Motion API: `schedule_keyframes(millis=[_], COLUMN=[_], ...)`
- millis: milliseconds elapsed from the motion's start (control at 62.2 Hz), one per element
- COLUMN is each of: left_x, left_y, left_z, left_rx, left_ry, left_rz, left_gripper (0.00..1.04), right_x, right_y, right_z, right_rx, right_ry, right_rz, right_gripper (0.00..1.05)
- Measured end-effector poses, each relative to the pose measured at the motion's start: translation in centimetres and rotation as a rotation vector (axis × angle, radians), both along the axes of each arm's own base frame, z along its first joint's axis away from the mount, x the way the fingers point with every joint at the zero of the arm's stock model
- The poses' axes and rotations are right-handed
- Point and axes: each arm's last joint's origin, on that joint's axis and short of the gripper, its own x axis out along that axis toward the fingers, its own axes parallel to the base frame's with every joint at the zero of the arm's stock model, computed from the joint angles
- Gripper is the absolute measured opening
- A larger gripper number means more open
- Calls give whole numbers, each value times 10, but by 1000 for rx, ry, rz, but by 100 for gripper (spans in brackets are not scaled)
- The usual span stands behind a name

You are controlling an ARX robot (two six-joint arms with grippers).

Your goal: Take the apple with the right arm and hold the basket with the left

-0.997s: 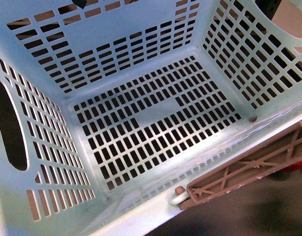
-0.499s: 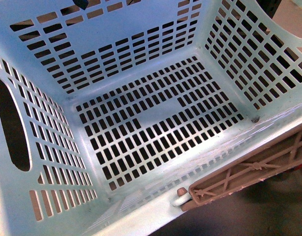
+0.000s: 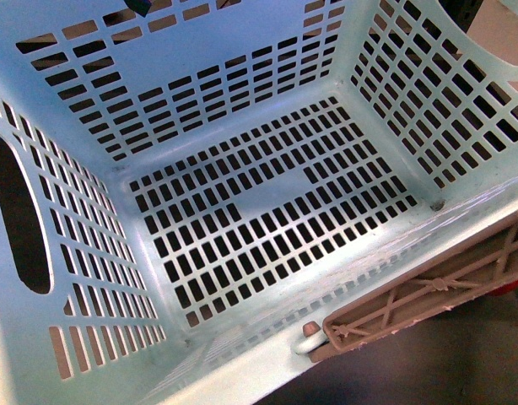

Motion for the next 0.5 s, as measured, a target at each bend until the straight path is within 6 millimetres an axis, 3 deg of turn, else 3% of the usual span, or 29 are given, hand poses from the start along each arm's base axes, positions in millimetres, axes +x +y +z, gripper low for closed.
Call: schedule_keyframes(millis=[209,499], left_x=[0,0], left_y=[0,0], left_z=[0,0], left_rx=[0,0], left_ry=[0,0], left_rz=[0,0], left_gripper=[16,16], right_x=[-3,-21], right_y=[3,-3], right_z=[-8,6], right_rx=[21,63], right_ry=[4,-22], right_rz=[-19,-32], right_gripper=[80,80])
